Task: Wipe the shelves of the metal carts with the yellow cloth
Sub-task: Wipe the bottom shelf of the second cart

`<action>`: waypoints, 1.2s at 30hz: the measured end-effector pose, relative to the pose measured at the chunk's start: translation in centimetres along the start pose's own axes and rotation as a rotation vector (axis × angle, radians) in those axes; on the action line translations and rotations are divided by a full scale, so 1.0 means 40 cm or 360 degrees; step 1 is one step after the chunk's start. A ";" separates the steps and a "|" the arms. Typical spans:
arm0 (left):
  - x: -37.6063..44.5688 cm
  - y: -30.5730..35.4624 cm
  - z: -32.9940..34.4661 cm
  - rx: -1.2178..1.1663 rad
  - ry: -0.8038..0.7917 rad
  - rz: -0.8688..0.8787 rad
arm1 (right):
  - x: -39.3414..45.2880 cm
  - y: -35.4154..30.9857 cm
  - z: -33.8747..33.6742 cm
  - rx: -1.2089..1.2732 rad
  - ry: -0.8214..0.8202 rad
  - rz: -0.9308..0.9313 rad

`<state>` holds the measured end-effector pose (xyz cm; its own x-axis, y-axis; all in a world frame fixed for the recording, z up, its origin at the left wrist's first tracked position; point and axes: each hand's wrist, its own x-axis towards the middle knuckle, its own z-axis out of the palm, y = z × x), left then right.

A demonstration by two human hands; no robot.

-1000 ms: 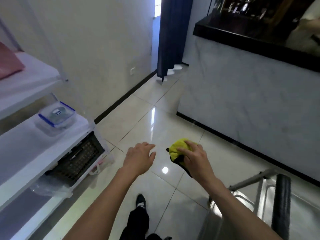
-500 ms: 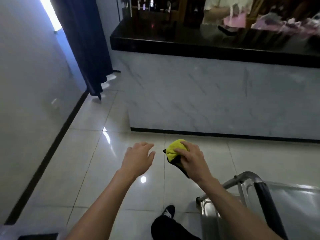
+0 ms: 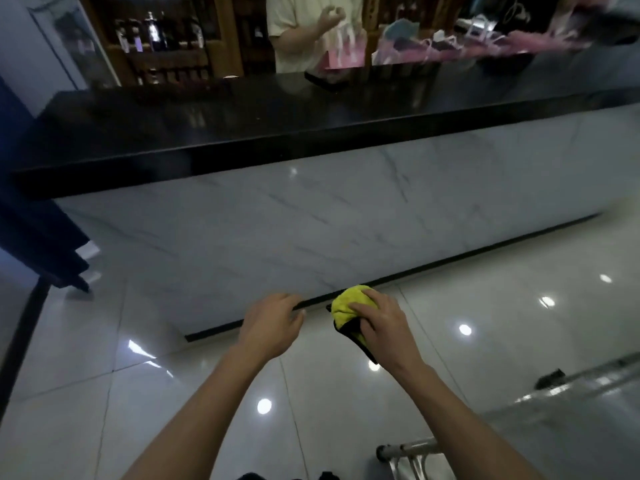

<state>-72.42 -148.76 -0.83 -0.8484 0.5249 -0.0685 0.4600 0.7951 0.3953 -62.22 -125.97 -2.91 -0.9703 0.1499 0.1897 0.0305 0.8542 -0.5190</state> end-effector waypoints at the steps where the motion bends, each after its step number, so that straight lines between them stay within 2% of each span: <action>1: 0.050 0.011 0.007 -0.0014 -0.0012 0.0040 | 0.020 0.029 -0.008 -0.0022 0.0010 0.0037; 9: 0.459 0.092 0.104 -0.0050 -0.0231 0.0374 | 0.182 0.235 -0.048 -0.0079 0.0117 0.0457; 16: 0.809 0.206 0.153 -0.0050 -0.0420 0.0696 | 0.279 0.373 -0.124 -0.0145 0.0331 0.0827; 21: 0.959 0.383 0.218 0.0027 -0.0623 0.1045 | 0.260 0.466 -0.152 -0.0157 0.0460 0.1188; 27: 1.088 0.668 0.377 0.0101 -0.0883 0.1412 | 0.199 0.647 -0.216 -0.0160 0.0616 0.1563; 31: 1.118 0.867 0.456 0.0245 -0.0973 0.1633 | 0.136 0.775 -0.287 -0.0151 0.0653 0.1764; 36: 1.125 1.056 0.508 0.0446 -0.1036 0.1866 | 0.074 0.853 -0.349 -0.0133 0.0795 0.1942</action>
<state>-85.85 -85.37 -5.82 0.3110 0.9113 -0.2699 0.9197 -0.2169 0.3274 -60.73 -89.43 -8.43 -0.1175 0.9909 -0.0661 0.8484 0.0656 -0.5253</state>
